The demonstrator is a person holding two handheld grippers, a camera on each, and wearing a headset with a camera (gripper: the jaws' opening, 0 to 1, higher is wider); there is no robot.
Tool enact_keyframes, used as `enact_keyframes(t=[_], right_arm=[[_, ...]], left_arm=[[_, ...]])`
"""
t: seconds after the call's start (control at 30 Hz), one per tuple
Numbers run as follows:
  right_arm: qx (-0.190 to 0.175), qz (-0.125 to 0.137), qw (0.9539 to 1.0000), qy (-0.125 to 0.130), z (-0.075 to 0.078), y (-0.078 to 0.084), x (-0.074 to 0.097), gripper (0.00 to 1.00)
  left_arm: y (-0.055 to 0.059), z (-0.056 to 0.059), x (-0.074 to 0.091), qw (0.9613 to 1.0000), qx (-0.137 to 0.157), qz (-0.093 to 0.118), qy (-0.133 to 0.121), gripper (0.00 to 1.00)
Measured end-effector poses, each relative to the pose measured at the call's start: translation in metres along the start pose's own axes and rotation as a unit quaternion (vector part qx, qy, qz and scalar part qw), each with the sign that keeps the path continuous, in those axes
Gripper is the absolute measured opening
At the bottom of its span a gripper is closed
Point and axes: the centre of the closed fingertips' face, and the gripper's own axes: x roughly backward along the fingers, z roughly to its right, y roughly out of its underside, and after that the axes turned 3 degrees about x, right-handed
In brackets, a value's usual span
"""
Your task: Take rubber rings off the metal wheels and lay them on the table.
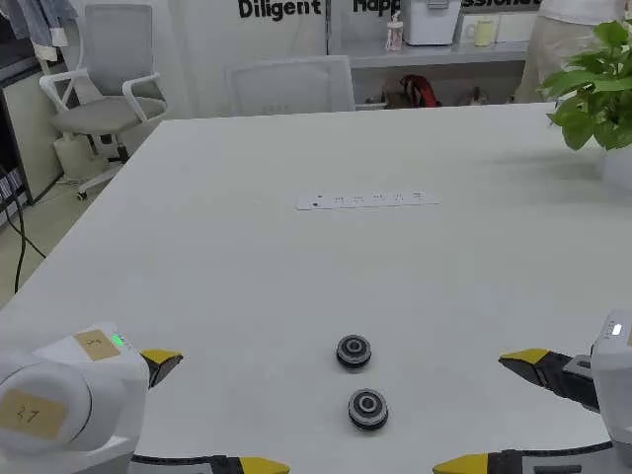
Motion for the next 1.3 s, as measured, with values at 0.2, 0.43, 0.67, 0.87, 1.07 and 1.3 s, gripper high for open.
enact_keyframes(t=[0.2,0.43,0.67,0.87,1.07,1.3], right_arm=[[0.0,0.0,1.0,0.0,-0.0002,0.0003,0.0002,0.79],[-0.001,-0.001,1.0,-0.001,-0.0006,0.001,-0.0004,0.79],[-0.016,0.006,0.9998,-0.007,-0.0015,-0.0005,-0.0004,0.78],[-0.012,0.003,0.9999,-0.009,-0.0027,0.0004,-0.0003,0.78],[-0.011,0.003,0.9999,-0.011,-0.0025,0.0006,-0.0008,0.78],[-0.01,0.003,0.9998,-0.015,-0.0032,0.0003,-0.0009,0.78]], left_arm=[[0.0001,0.0006,-0.0001,1.0,0.0,0.001,0.001,0.94],[0.001,0.0011,-0.0006,1.0,-0.001,-0.002,0.002,0.94],[0.0018,0.0012,-0.0006,1.0,0.005,-0.003,0.005,0.94],[0.0032,0.0021,-0.0013,1.0,0.002,-0.007,0.006,0.93],[0.0042,0.0028,-0.0019,0.9999,0.002,-0.011,0.009,0.93],[0.0046,0.0031,-0.0023,0.9999,0.004,-0.012,0.01,0.93]])
